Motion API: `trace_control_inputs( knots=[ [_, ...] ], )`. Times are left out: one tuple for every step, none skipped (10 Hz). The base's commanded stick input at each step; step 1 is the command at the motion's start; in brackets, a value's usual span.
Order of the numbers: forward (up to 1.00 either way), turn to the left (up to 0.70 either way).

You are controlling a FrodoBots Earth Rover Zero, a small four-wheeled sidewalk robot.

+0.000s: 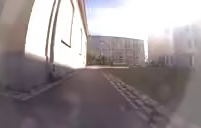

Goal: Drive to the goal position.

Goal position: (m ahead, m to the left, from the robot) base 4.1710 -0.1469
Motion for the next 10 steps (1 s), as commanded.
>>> trace_control_inputs(
  knots=[
    [0.70,0.00],
    [0.70,0.00],
    [0.70,0.00],
    [0.70,0.00],
    [0.70,0.00],
    [0.70,0.00],
    [0.70,0.04],
    [0.70,0.09],
    [0.70,0.14],
    [0.70,0.19]
  ],
)
